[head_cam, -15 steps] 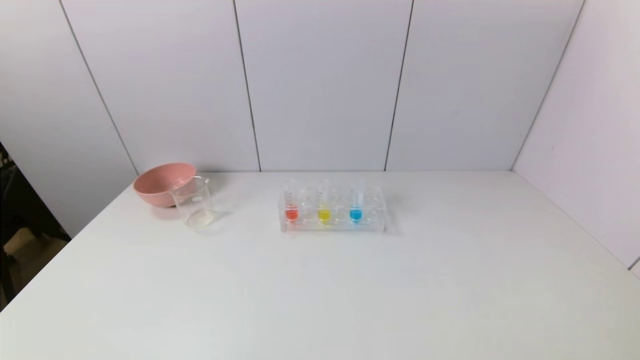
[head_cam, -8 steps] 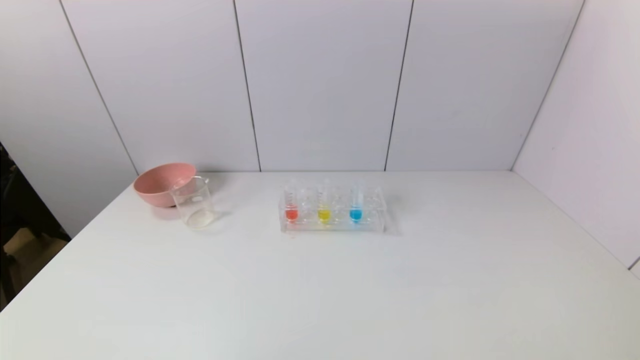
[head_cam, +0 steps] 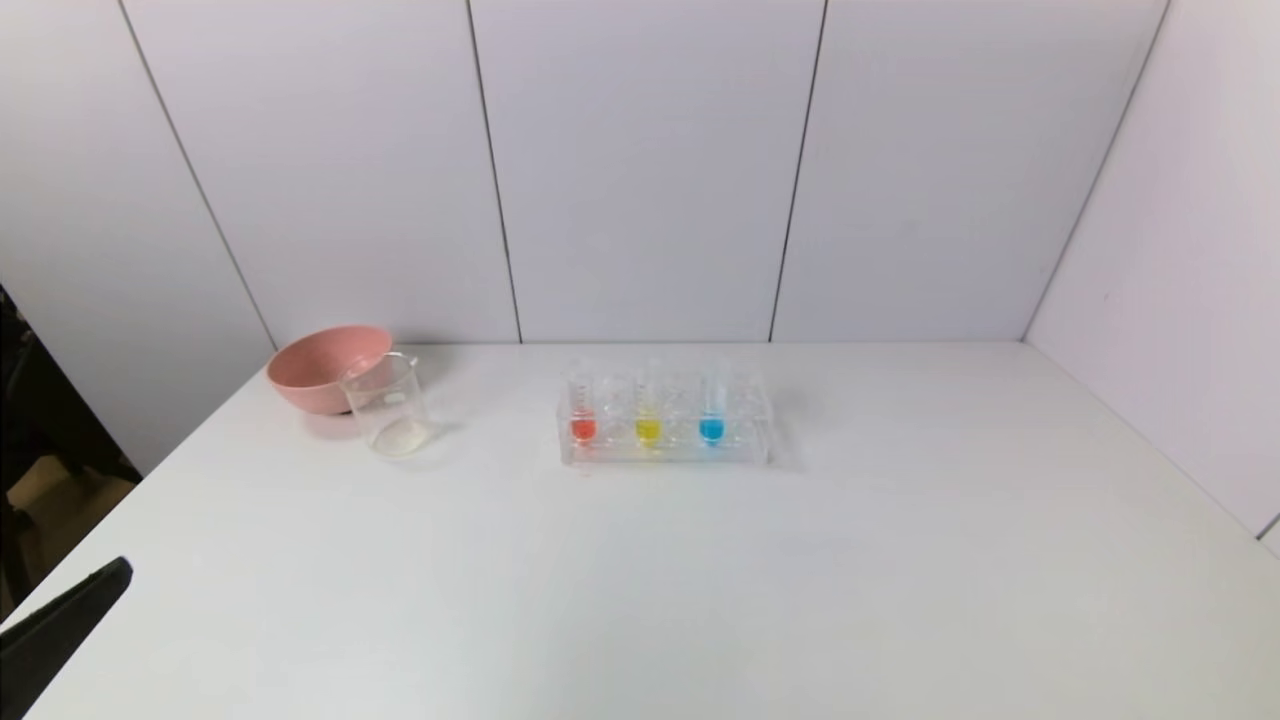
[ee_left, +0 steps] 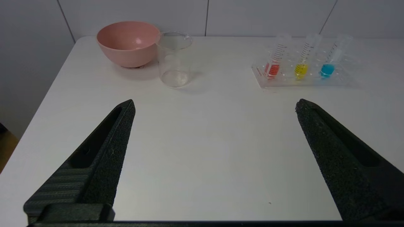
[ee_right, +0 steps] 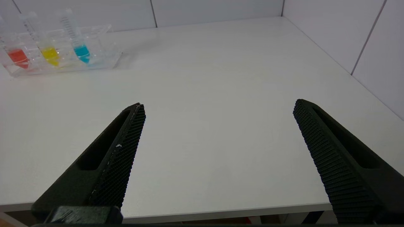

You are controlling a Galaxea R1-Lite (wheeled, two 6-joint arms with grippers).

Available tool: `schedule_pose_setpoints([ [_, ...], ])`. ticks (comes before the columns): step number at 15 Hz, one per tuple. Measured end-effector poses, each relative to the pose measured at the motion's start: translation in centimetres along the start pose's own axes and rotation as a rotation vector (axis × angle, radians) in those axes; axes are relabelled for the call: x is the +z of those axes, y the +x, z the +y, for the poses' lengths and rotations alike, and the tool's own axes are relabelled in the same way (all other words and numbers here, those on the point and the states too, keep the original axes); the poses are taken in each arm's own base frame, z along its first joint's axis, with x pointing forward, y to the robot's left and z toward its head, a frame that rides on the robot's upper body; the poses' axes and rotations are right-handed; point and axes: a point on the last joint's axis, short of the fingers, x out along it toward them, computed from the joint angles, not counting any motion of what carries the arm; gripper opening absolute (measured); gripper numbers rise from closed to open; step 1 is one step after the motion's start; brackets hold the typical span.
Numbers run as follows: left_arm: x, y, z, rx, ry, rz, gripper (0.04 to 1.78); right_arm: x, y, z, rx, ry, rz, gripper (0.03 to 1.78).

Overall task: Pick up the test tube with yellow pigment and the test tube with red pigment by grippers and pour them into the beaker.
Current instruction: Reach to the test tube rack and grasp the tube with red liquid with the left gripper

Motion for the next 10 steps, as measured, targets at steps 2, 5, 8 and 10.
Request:
schedule_pose_setpoints([
  [2, 1.2, 2.6, -0.1, -0.035, 0.001, 0.045, 1.77, 0.0, 0.0, 0.0, 0.000, 0.000, 0.000, 1.71],
  [5, 2.5, 6.7, -0.2, -0.107, -0.004, 0.128, 1.77, 0.0, 0.0, 0.0, 0.000, 0.000, 0.000, 1.71],
  [8, 2.9, 10.9, -0.7, -0.170, -0.009, 0.221, 1.77, 0.0, 0.0, 0.0, 0.000, 0.000, 0.000, 1.71],
  [10, 3.2, 13.4, -1.8, -0.232, 0.000, 0.249, 1.77, 0.0, 0.0, 0.0, 0.000, 0.000, 0.000, 1.71],
])
